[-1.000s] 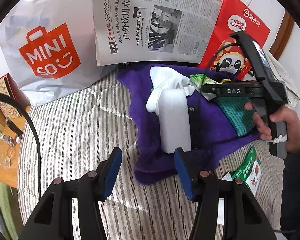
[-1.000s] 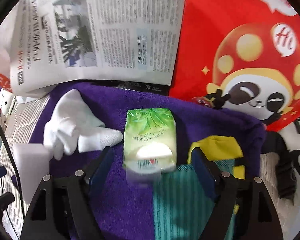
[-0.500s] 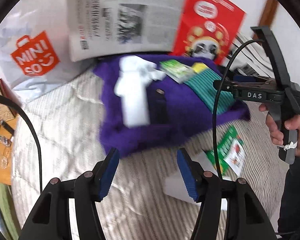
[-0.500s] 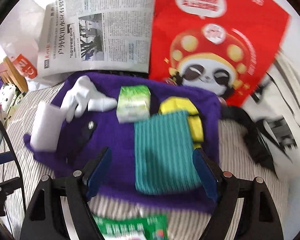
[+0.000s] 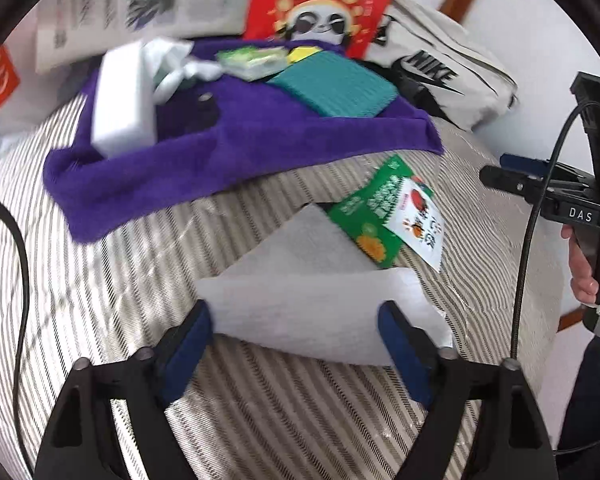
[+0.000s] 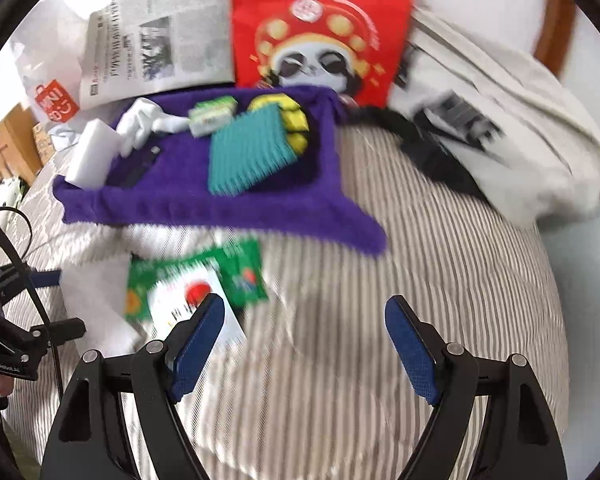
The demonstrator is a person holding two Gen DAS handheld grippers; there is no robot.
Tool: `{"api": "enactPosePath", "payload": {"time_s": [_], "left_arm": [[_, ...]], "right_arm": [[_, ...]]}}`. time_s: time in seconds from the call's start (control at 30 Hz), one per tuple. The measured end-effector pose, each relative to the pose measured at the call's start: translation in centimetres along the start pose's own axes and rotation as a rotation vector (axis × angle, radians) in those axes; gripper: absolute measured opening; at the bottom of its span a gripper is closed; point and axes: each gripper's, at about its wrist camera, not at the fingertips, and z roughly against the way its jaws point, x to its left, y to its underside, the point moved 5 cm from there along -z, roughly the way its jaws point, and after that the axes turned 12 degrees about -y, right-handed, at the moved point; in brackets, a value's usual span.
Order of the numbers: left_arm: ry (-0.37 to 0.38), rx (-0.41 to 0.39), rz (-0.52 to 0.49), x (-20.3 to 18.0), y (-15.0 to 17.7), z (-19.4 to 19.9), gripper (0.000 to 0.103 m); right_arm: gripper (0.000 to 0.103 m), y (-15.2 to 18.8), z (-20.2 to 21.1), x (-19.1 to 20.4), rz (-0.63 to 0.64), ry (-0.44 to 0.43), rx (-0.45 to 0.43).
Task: Organize soft objects
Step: 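Grasp and lift the white wipe sheet with the left tool while the right tool approaches the white packet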
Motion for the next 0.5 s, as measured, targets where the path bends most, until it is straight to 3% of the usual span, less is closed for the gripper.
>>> {"api": "enactPosePath", "payload": {"time_s": [0.17, 0.5], "left_arm": [[0.006, 0.004, -0.078, -2.8, -0.1, -0.2, 0.086], [-0.155, 0.002, -0.251, -7.4, 0.0, -0.7, 0.089]], "right_arm": [[0.082, 3.5, 0.3, -2.8, -0.103, 0.004, 0.015], [0.082, 5.9, 1.2, -4.5, -0.177, -0.024, -0.007]]}}
